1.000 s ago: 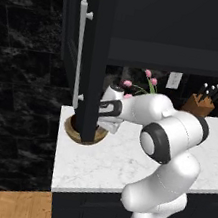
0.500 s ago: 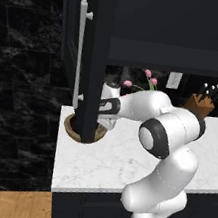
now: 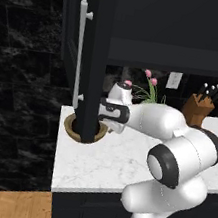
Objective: Pick up the bowls on the counter and stack them on top of one another in the open cabinet. Place the smaller bowl on top of the larger bowl.
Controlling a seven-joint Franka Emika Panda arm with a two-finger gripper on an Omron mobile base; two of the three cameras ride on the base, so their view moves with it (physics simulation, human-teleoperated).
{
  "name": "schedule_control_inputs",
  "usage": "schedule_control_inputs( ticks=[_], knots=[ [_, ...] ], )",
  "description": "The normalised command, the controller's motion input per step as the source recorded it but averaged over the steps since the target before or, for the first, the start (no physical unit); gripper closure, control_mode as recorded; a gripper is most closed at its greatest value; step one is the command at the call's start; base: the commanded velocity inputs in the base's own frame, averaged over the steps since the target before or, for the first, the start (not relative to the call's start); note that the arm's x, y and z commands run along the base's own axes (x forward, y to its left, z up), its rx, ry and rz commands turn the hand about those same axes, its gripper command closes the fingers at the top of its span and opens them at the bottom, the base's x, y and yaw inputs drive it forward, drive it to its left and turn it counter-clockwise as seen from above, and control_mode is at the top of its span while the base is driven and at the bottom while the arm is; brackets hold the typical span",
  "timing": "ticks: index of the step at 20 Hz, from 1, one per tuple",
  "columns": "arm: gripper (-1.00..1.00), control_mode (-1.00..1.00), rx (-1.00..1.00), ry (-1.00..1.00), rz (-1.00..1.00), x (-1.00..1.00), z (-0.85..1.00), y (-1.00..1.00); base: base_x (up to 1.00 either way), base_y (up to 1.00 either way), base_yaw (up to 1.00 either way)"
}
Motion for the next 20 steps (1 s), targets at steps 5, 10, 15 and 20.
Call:
schedule_control_inputs(
  ticks=[5, 10, 15, 20],
  knots=[
    [-1.0, -1.0, -0.02, 0.0, 0.0, -0.03, -0.33, 0.05, 0.0, 0.0, 0.0],
    [-1.0, -1.0, -0.04, 0.0, 0.0, 0.05, -0.3, 0.17, 0.0, 0.0, 0.0],
    [-1.0, -1.0, -0.06, 0.0, 0.0, 0.11, -0.31, 0.2, 0.0, 0.0, 0.0],
    [1.0, -1.0, -0.03, 0.0, 0.0, 0.01, -0.11, 0.04, 0.0, 0.0, 0.0]
  ],
)
